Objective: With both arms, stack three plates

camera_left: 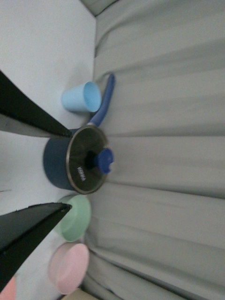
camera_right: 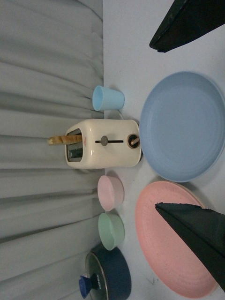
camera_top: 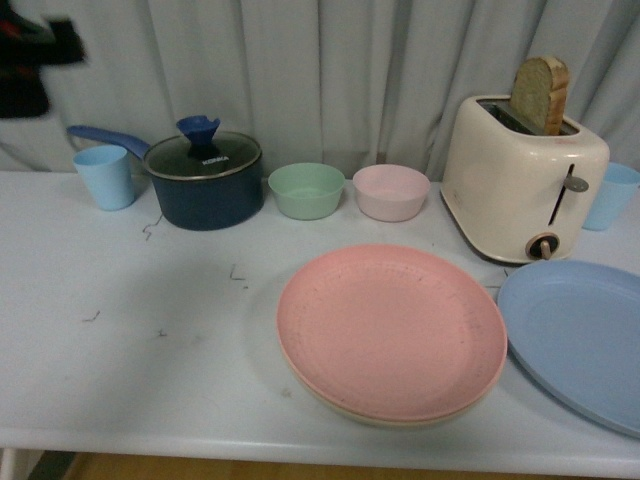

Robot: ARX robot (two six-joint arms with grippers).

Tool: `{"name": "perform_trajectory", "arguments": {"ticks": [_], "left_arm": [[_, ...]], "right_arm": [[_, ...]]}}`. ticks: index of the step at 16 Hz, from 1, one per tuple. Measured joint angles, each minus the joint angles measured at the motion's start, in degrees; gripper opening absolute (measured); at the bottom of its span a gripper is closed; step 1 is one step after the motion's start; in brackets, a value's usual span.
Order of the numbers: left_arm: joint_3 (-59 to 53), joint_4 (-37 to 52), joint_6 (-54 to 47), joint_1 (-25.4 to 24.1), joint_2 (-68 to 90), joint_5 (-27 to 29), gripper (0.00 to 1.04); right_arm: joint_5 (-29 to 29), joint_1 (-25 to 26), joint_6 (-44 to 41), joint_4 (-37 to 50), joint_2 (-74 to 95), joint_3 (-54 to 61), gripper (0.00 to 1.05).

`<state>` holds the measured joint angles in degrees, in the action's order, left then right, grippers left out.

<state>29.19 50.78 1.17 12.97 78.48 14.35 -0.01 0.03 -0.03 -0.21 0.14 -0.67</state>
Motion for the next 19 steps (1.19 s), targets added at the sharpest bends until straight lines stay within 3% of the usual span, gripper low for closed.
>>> {"name": "perform_trajectory", "arguments": {"ticks": [3,7,11,13,15,19], "left_arm": [[-11.87,0.26,-0.09,-3.21,-7.82,-4.98,0.01],[-20.87,-3.13,-0.31,-7.39,-21.07,-9.09,0.02],[-22.69,-5.03,-0.31,-8.72,-25.59,-9.88,0.02],[-24.06,-7.48,-0.35,-12.76,-29.59,-13.9,0.02],[-27.28,-6.56,-0.35,-12.87,-32.2,-14.32,0.02],[-28.52,-15.63,-0.33,-12.92,-42.62,-14.32,0.02]], "right_arm": [[0.0,0.0,0.0,-0.02,0.0,0.0,0.98],[0.0,0.0,0.0,-0.02,0.0,0.0,0.98],[0.0,0.0,0.0,-0.02,0.0,0.0,0.98],[0.0,0.0,0.0,-0.02,0.0,0.0,0.98],[0.0,0.0,0.0,-0.02,0.0,0.0,0.98],[0.0,0.0,0.0,0.0,0.0,0.0,0.98]]}}
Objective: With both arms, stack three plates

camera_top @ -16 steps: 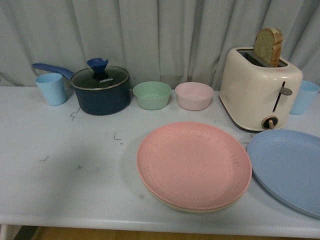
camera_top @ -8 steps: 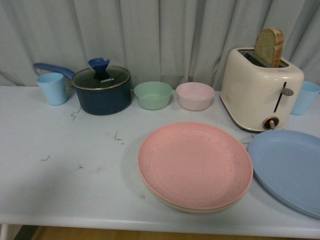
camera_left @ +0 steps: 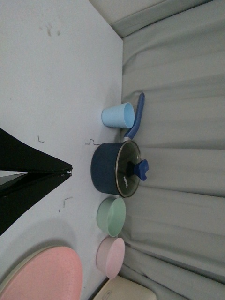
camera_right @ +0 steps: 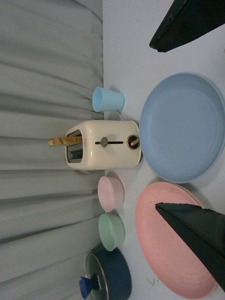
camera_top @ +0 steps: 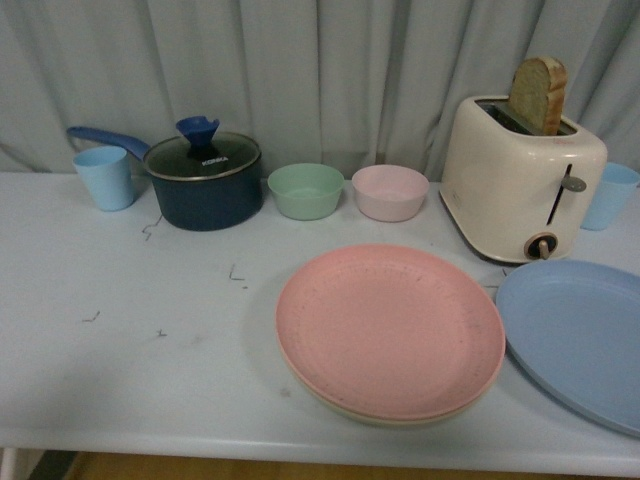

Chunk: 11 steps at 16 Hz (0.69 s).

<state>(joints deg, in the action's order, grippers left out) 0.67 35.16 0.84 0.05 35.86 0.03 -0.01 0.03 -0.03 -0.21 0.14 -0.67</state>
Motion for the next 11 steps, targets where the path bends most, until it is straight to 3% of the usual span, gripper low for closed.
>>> {"name": "perform_trajectory", "arguments": {"ticks": [11], "left_arm": [[-0.02,-17.31,0.0,0.0,-18.03,-0.02,0.02]], "right_arm": [[0.0,-0.02,0.0,-0.02,0.0,0.0,0.98]]}}
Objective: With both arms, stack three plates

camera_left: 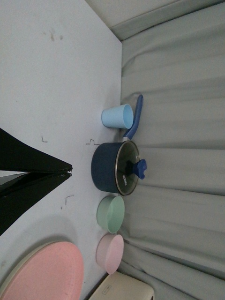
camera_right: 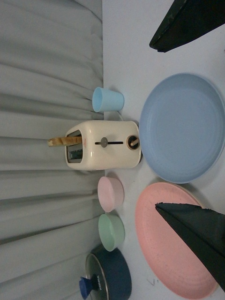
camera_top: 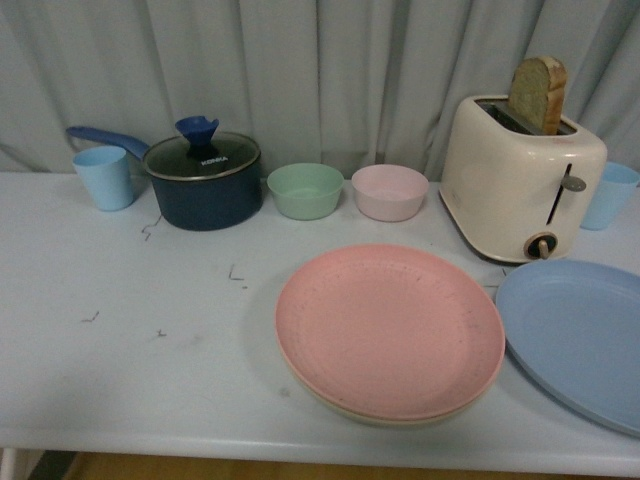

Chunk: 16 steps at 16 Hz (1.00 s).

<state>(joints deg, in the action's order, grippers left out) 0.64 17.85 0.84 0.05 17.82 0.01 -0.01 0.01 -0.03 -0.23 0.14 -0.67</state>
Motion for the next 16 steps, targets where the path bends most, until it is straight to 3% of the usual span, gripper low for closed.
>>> {"name": "perform_trajectory", "arguments": {"ticks": [7,9,11,13,14,15,16], "left_arm": [[0.0,-7.91,-0.02,0.0,-8.04,0.0,0.02],[0.02,-17.88,-0.02,0.0,-17.51,0.0,0.02],[0.02,-18.45,0.02,0.0,-17.59,0.02,0.03],[0.02,-18.08,-0.02,0.0,-17.62,-0.02,0.28],[0.02,-18.08,-0.02,0.0,-17.62,0.0,0.41],[0.02,-18.1,-0.02,0.0,-17.62,-0.04,0.53],[0.02,-18.03,-0.02,0.0,-17.62,0.0,0.66]], "right_arm": [[-0.02,0.02,0.0,0.0,0.0,0.0,0.98],[0.0,0.02,0.0,0.0,0.0,0.0,0.98],[0.0,0.02,0.0,0.07,0.0,0.0,0.98],[0.0,0.02,0.0,0.07,0.0,0.0,0.98],[-1.64,0.15,-0.37,-6.21,1.79,-1.86,0.98],[0.7,5.03,-2.29,-13.77,14.03,-7.5,0.98],[4.9,12.87,-3.91,-11.19,25.68,-12.0,0.98]]}}
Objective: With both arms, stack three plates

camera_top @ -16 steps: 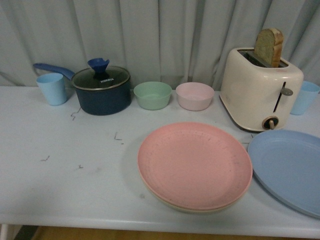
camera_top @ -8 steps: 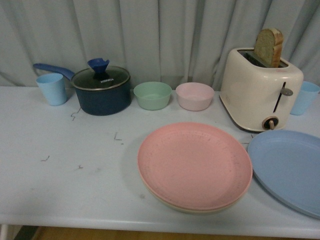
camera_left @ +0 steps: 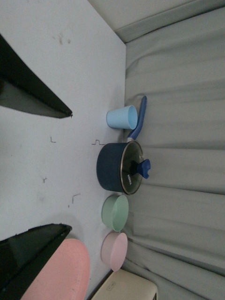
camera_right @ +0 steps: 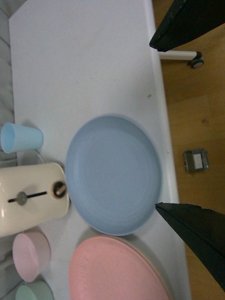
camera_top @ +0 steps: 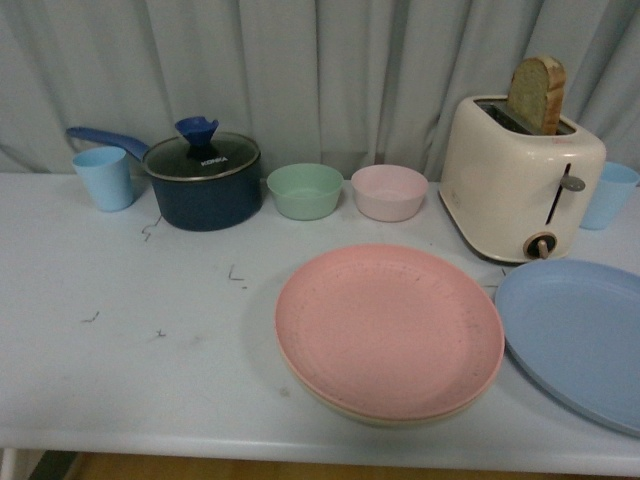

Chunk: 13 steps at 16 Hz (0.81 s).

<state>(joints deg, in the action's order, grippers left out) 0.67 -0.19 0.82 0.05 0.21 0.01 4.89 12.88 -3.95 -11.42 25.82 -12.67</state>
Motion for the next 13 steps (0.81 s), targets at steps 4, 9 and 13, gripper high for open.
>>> {"name": "perform_trajectory", "arguments": {"ticks": [4,9,13], "left_arm": [[0.0,-0.02,-0.04,0.0,0.0,-0.02,0.97],[0.0,-0.02,-0.04,0.0,0.0,-0.02,0.98],[0.0,-0.02,-0.04,0.0,0.0,0.0,0.98]], "right_arm": [[9.07,14.25,-6.27,10.21,39.69,-15.61,0.98],[11.21,12.7,-6.69,6.97,70.93,-35.76,0.98],[9.68,10.64,-6.93,3.52,79.32,-43.52,0.98]]}}
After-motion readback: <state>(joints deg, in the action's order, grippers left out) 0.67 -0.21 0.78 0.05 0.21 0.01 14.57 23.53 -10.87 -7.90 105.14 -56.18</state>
